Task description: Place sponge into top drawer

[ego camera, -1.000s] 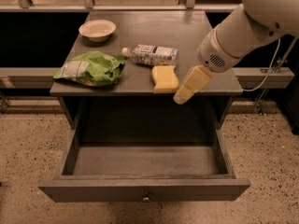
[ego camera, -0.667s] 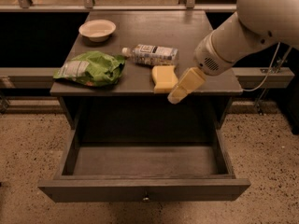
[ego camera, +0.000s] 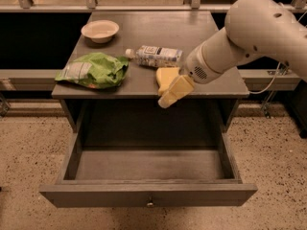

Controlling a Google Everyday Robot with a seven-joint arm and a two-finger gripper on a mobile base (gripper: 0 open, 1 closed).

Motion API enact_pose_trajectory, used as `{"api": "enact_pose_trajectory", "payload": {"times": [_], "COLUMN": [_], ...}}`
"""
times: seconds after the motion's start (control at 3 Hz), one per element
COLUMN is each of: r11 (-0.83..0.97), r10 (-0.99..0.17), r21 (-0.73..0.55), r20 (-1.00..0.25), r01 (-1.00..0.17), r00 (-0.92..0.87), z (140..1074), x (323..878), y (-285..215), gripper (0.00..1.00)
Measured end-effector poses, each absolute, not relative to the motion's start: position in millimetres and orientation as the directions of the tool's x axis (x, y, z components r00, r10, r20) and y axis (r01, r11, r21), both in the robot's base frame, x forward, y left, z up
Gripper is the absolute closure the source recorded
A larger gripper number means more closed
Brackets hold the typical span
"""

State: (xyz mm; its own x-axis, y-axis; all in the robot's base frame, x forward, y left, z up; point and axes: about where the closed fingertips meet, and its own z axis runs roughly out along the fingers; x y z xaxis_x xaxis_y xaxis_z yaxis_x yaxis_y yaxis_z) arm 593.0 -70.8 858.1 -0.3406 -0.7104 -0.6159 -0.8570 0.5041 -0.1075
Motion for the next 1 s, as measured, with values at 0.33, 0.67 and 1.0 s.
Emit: {"api": "enact_pose_trajectory", "payload": {"times": [0.33, 0.67, 1.0], "r11": [0.510, 0.525, 0.529], "r10": [-0.697, -0.677, -0.649], "r21": [-0.090, -0.070, -0.078], "r20": [-0.626, -0.638, -0.679], "r01": [-0.856, -0.848, -0.845], "r00": [-0.350, -0.366, -0.343], "z": [843, 829, 838], "x": [599, 602, 604], "y": [-60, -55, -53], "gripper": [0.20, 0.45, 0.68]}}
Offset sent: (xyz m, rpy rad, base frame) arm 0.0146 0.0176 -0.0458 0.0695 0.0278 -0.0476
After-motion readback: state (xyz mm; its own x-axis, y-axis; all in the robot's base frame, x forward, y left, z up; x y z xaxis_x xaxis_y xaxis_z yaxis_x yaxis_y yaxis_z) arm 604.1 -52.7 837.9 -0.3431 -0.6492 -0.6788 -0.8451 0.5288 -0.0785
